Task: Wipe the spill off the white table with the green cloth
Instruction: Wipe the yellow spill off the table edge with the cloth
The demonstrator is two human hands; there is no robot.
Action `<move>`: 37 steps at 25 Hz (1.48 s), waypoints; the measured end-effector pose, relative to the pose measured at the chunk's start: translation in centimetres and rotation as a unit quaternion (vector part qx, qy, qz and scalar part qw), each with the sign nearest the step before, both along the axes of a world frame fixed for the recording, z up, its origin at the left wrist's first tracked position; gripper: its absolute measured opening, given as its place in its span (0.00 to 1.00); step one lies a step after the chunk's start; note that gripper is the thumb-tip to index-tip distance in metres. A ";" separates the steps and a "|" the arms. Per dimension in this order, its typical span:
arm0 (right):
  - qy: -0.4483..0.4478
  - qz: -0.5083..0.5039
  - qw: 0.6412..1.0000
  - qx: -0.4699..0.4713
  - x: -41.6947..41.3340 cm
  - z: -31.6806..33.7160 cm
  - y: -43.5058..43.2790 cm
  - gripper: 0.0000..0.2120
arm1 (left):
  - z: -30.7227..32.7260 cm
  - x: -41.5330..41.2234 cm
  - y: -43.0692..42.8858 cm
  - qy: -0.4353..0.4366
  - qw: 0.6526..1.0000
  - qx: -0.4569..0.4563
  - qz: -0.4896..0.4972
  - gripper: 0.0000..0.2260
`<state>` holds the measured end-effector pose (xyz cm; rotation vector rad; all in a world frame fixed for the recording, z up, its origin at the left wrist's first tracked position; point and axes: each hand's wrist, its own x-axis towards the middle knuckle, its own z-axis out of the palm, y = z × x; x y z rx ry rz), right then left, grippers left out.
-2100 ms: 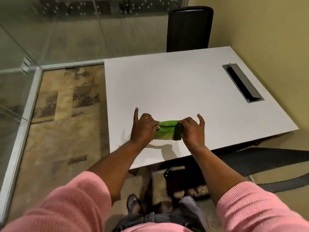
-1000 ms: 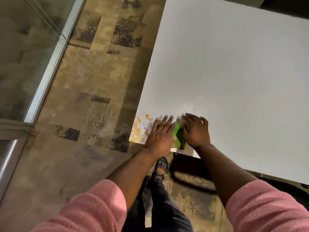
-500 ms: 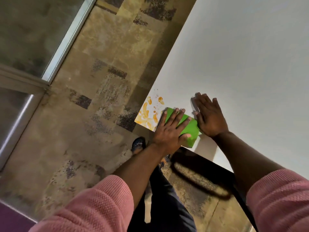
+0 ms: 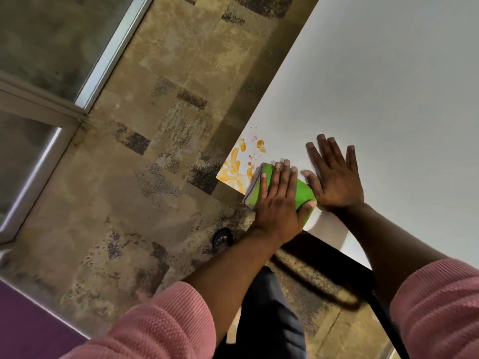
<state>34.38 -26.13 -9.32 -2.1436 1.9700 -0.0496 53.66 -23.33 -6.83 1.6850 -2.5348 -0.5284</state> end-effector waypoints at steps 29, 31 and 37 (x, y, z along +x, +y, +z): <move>-0.049 0.079 0.995 -0.046 1.1 0.6 -3.0 0.31 | 0.6 -4.3 3.8 0.006 0.966 0.080 0.244 0.42; -0.056 0.070 0.995 -0.037 1.1 0.9 -2.9 0.31 | 0.5 -3.8 3.7 0.008 0.968 0.090 0.235 0.44; -0.050 0.062 0.996 -0.043 1.0 0.4 -2.9 0.30 | -0.2 -1.8 2.4 -0.019 0.978 0.045 0.202 0.46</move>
